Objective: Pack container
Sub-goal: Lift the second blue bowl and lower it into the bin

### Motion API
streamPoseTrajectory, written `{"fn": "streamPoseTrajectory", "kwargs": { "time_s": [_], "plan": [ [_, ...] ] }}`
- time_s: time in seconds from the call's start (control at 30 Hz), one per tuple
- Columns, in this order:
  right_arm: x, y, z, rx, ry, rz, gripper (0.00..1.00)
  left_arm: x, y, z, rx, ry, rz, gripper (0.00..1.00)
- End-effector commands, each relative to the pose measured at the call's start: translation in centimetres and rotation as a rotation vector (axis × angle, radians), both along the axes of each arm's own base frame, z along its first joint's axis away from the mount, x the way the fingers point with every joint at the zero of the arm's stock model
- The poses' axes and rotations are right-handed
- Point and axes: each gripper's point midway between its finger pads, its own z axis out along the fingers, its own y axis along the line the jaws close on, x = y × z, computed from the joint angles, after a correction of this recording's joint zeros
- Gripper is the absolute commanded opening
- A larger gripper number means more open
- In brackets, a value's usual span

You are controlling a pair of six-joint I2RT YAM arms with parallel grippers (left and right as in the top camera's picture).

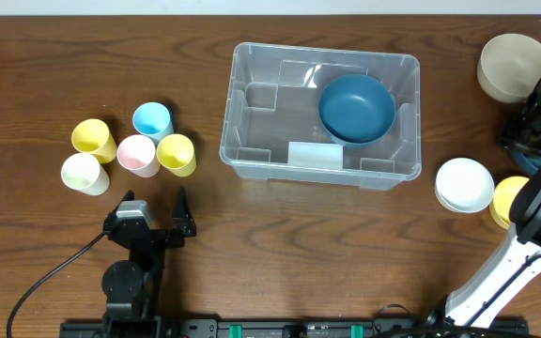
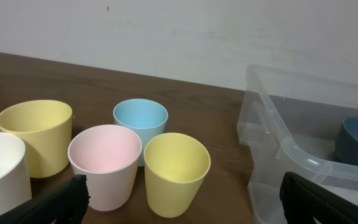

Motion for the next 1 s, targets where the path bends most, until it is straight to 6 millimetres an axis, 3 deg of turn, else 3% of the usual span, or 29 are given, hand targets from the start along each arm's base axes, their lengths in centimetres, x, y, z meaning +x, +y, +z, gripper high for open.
{"fn": "streamPoseTrajectory", "kwargs": {
  "time_s": [0.0, 0.1, 0.37, 0.5, 0.6, 0.77, 0.87, 0.97],
  "plan": [
    [1.2, -1.1, 2.5, -0.036, -0.05, -0.039, 0.19, -0.1, 0.4, -1.6, 0.021, 0.05, 0.02, 0.98],
    [1.8, -1.2, 4.3, -0.034, -0.076, -0.064, 0.01, -0.1, 0.4, -1.6, 0.021, 0.05, 0.02, 0.98],
    [4.1, 0.3, 9.1, 0.046, -0.191, -0.038, 0.01, -0.1, 0.4, -1.6, 0.021, 0.05, 0.019, 0.98],
    [6.6, 3.0, 13.2, 0.154, -0.322, 0.016, 0.01, -0.1, 0.4, -1.6, 0.021, 0.05, 0.02, 0.98],
    [8.5, 6.6, 17.4, 0.255, -0.447, 0.095, 0.01, -0.1, 0.4, -1.6, 0.021, 0.049, 0.02, 0.98],
    [10.6, 14.4, 24.9, 0.321, -0.626, 0.359, 0.01, -0.1, 0.4, -1.6, 0.021, 0.05, 0.02, 0.98],
    [10.7, 20.0, 28.0, 0.298, -0.678, 0.546, 0.01, -0.1, 0.4, -1.6, 0.021, 0.05, 0.02, 0.98],
    [10.6, 25.4, 28.9, 0.268, -0.679, 0.69, 0.01, -0.1, 0.4, -1.6, 0.021, 0.049, 0.02, 0.98]
  ]
}}
